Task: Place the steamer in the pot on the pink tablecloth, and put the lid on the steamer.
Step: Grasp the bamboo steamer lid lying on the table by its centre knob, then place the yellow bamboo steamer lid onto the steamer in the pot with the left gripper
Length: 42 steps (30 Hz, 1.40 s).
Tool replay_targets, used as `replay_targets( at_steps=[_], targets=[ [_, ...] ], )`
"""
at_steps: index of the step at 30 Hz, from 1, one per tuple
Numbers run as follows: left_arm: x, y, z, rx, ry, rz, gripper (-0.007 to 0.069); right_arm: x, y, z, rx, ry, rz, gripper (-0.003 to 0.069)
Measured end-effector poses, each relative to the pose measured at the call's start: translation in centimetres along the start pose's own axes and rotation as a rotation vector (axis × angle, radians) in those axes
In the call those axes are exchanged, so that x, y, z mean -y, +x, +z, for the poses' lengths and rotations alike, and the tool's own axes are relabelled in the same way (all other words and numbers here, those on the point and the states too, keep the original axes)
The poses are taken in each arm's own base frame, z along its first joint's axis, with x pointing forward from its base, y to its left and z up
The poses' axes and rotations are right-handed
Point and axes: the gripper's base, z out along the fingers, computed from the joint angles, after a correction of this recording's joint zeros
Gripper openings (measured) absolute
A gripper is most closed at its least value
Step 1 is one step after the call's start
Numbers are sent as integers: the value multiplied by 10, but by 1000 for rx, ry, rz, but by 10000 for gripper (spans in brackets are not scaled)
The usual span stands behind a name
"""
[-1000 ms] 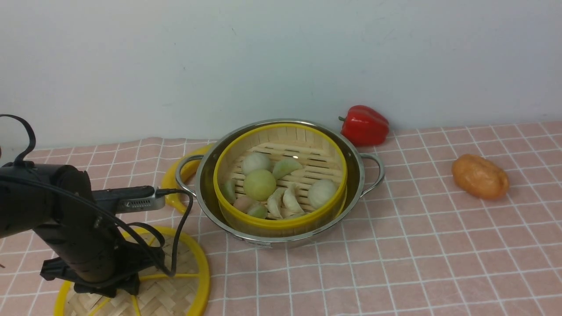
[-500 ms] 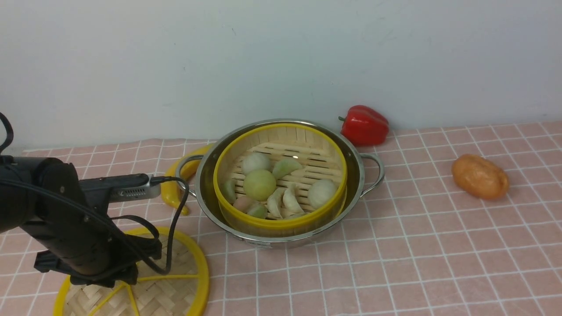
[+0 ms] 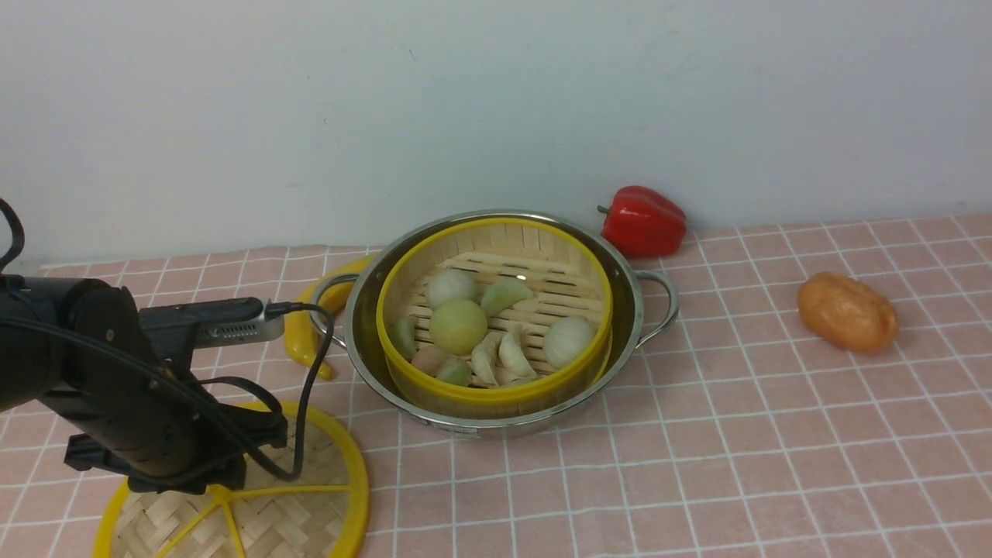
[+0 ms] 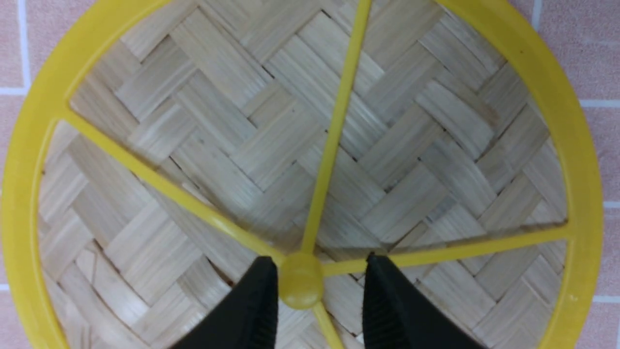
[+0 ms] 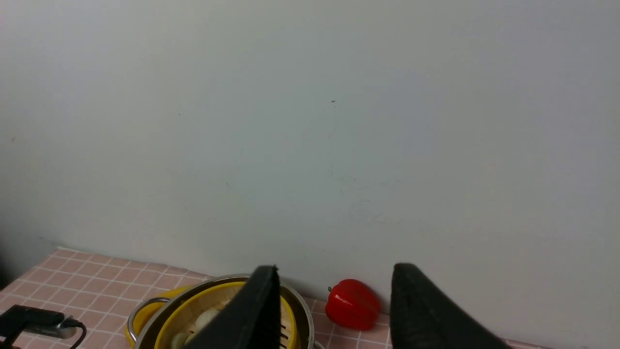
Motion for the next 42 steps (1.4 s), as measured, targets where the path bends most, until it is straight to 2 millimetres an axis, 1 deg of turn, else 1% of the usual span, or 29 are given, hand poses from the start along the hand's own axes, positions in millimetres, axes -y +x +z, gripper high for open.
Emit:
replay_targets(
  at_steps=[8, 10, 15, 20, 25, 26, 28, 35, 39, 40, 42],
  targets=[
    [-1, 0, 0, 1, -7, 8, 243, -1, 0, 0, -3, -12, 6, 325],
    [-1, 0, 3, -7, -8, 8, 243, -2, 0, 0, -5, -20, 10, 325],
    [0, -1, 17, -31, -12, 13, 243, -2, 1, 0, -6, -23, 11, 325],
    [0, -2, 18, -21, -10, 13, 242, -2, 1, 0, -6, -23, 11, 325],
    [0, -1, 18, -31, -12, 11, 190, -2, 1, 0, -6, -23, 11, 325],
    [0, -1, 18, -35, -14, 12, 154, -2, 1, 0, -6, -23, 11, 325],
    [0, -1, 18, -36, -15, 13, 122, -2, 1, 0, -6, -23, 11, 325],
    [0, -1, 18, -36, -15, 11, 123, -2, 1, 0, -6, -23, 11, 325],
    [-1, -3, 7, -57, -29, 20, 123, -2, 1, 0, -6, -23, 11, 325],
    [-1, -6, -1, -55, -35, 24, 123, -2, 1, 0, -6, -23, 11, 325],
    [-2, -17, -24, -37, -61, 42, 123, -2, 1, 0, -6, -23, 11, 325]
  ],
)
